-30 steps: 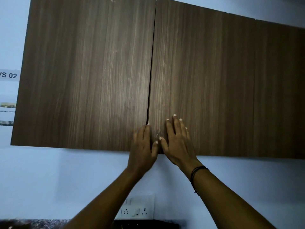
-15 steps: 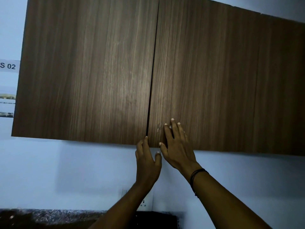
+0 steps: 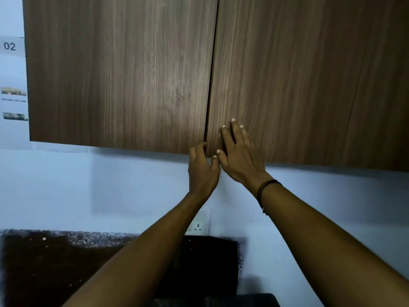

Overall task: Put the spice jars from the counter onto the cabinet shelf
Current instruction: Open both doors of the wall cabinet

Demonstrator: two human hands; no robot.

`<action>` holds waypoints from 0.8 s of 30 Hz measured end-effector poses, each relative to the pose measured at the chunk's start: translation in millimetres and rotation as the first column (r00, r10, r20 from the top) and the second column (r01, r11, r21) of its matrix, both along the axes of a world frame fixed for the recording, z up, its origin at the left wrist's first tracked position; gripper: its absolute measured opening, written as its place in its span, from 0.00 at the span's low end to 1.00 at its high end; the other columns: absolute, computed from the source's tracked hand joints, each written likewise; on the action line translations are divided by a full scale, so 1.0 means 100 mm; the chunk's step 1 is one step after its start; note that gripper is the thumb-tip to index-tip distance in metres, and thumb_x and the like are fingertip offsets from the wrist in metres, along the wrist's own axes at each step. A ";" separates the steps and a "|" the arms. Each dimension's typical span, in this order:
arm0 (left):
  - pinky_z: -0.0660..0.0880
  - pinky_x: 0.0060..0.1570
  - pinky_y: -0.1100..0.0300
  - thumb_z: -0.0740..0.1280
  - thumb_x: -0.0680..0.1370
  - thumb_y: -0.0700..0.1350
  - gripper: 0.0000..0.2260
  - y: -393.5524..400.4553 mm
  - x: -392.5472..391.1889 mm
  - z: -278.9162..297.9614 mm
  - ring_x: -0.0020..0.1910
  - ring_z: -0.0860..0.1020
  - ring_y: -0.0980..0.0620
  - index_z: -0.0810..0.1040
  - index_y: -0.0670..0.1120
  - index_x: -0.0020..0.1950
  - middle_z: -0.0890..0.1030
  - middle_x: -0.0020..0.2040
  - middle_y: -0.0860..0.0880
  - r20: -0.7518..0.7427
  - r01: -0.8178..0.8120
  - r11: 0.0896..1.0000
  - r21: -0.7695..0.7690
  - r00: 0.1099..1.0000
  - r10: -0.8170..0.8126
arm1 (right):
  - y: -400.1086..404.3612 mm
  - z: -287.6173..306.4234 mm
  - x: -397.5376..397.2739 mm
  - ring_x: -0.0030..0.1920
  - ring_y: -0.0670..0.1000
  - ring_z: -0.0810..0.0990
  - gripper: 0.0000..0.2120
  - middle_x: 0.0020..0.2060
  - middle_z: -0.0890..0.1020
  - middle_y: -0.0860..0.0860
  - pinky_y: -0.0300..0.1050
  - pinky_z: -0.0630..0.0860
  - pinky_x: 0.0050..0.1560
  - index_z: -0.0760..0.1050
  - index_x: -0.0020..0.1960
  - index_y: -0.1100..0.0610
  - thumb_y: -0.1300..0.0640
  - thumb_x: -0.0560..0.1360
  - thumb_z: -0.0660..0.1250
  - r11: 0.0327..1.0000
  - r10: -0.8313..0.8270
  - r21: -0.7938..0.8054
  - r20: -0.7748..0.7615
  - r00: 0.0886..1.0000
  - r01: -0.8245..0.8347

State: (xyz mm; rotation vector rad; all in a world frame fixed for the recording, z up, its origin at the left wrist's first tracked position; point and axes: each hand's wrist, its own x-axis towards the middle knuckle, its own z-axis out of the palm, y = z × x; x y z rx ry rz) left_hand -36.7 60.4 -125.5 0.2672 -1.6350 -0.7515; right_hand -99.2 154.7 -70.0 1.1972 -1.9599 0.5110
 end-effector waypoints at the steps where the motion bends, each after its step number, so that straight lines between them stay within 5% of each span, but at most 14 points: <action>1: 0.70 0.52 0.63 0.65 0.81 0.46 0.16 0.00 0.00 0.02 0.56 0.75 0.52 0.72 0.44 0.67 0.72 0.64 0.46 0.000 0.007 1.000 0.021 1.000 -0.007 | 0.00 0.01 0.01 0.79 0.61 0.49 0.32 0.80 0.48 0.56 0.60 0.59 0.75 0.52 0.80 0.56 0.47 0.81 0.58 1.000 0.008 -0.002 0.012 1.000 -0.008; 13: 0.73 0.62 0.54 0.57 0.84 0.47 0.17 0.04 0.03 0.17 0.62 0.76 0.46 0.73 0.43 0.70 0.78 0.64 0.44 0.040 0.024 0.992 0.127 0.999 -0.029 | 0.01 -0.02 0.14 0.80 0.60 0.45 0.31 0.81 0.45 0.55 0.64 0.59 0.75 0.48 0.81 0.57 0.48 0.83 0.54 1.000 0.010 0.025 0.071 0.997 -0.012; 20: 0.77 0.47 0.52 0.55 0.85 0.46 0.13 -0.01 0.11 0.47 0.43 0.78 0.49 0.77 0.41 0.54 0.78 0.44 0.47 -0.030 0.137 0.982 0.132 0.991 -0.134 | 0.06 0.03 0.19 0.79 0.63 0.52 0.28 0.80 0.51 0.58 0.61 0.60 0.76 0.54 0.79 0.58 0.51 0.82 0.55 1.000 0.013 -0.023 0.039 0.999 -0.012; 24: 0.76 0.52 0.59 0.54 0.85 0.45 0.15 0.03 0.17 0.65 0.51 0.78 0.51 0.75 0.42 0.65 0.79 0.55 0.46 -0.079 0.283 0.952 0.119 0.958 -0.275 | 0.10 0.09 0.22 0.77 0.64 0.58 0.26 0.79 0.55 0.59 0.60 0.63 0.74 0.58 0.78 0.58 0.50 0.82 0.55 0.994 0.008 -0.108 0.042 0.999 -0.003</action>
